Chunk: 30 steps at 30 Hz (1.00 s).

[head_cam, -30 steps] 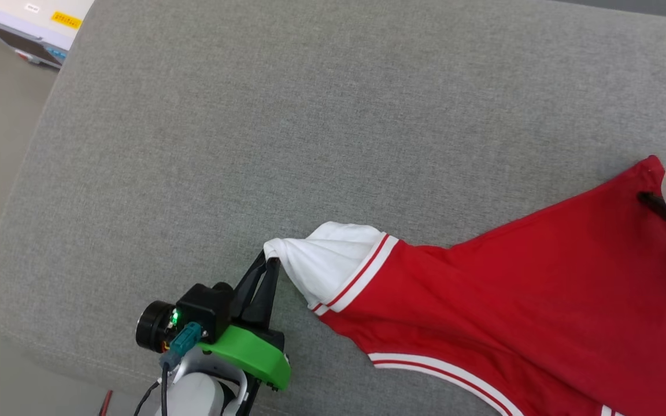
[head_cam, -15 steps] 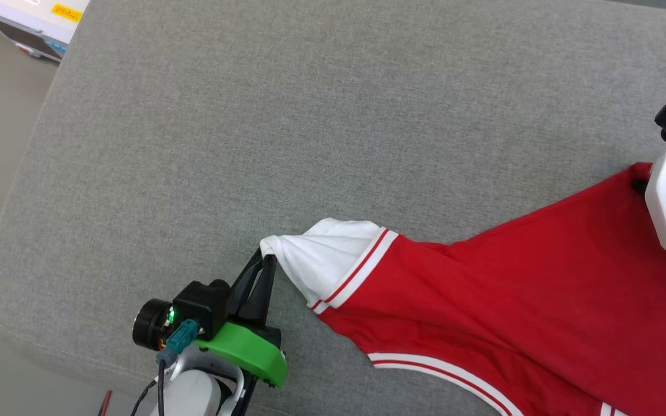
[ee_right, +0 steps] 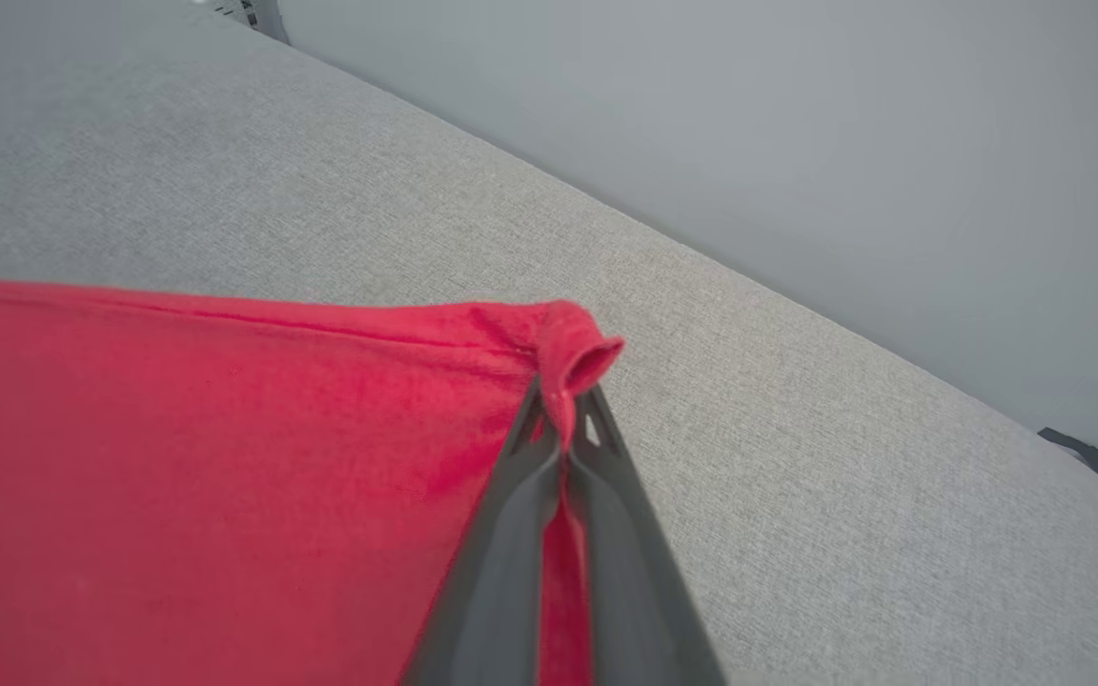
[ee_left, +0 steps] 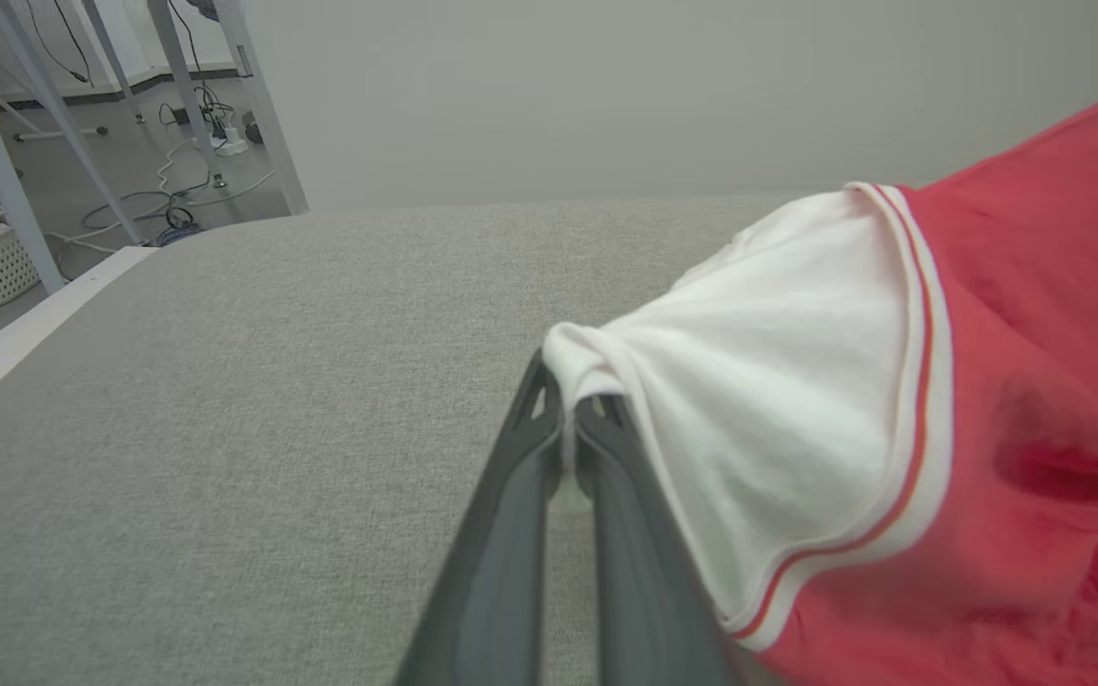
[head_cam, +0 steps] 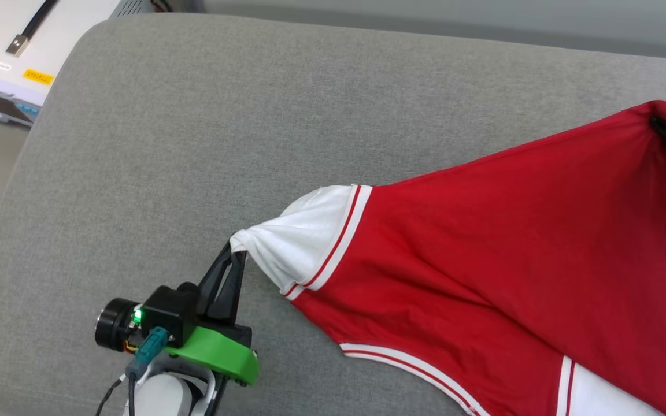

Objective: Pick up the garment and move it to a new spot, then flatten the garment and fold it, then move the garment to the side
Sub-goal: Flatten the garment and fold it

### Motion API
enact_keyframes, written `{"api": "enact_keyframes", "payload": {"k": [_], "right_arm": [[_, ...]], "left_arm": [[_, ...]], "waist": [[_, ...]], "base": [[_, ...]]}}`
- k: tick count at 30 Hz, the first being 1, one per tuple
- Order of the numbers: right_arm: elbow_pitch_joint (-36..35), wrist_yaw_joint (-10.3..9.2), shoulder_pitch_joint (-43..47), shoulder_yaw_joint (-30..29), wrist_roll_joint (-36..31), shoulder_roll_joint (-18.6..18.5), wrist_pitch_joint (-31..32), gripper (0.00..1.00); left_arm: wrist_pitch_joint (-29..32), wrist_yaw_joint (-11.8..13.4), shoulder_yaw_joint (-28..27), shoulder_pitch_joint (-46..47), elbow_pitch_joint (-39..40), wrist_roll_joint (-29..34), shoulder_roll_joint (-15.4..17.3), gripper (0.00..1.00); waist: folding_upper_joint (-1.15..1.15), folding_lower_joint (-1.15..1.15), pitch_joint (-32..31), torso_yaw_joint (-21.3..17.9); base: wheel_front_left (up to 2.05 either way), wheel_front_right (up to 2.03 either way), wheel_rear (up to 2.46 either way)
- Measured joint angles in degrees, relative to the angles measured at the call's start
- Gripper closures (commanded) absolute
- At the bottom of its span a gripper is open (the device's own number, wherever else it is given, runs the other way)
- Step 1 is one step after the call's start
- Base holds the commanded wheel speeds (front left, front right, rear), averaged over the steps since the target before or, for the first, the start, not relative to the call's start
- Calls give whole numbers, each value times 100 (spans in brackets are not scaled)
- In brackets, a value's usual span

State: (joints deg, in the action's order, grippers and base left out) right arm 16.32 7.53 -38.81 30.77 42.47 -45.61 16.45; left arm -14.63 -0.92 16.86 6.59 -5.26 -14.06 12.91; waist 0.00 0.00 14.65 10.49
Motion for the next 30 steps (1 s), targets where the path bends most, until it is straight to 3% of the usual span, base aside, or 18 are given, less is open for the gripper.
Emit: {"api": "enact_keyframes", "payload": {"k": [7, 17, 24, 30], "right_arm": [[-589, -1, 559, -894, -334, 291, -431, 100], [-1515, -1, 430, -1973, -927, 884, -105, 100], [-1653, -1, -835, -2397, -1132, 1115, 238, 100], [-1095, -1, -2605, -2487, -1427, 1303, 386, 100]], "left_arm": [[169, 20, -135, 404, 589, 98, 252, 100], [772, -315, -108, 2653, 1009, 299, 549, 100], [1170, -523, -116, 4756, 647, 249, 671, 100], [1325, -614, 38, 6707, -177, 163, 880, 100]], "waist": [[0, 0, -271, -334], [0, 0, -197, -692], [0, 0, 326, -779], [0, 0, 906, -843]], "base": [[0, 0, 0], [0, 0, 0], [0, 0, 0], [0, 0, 0]]}}
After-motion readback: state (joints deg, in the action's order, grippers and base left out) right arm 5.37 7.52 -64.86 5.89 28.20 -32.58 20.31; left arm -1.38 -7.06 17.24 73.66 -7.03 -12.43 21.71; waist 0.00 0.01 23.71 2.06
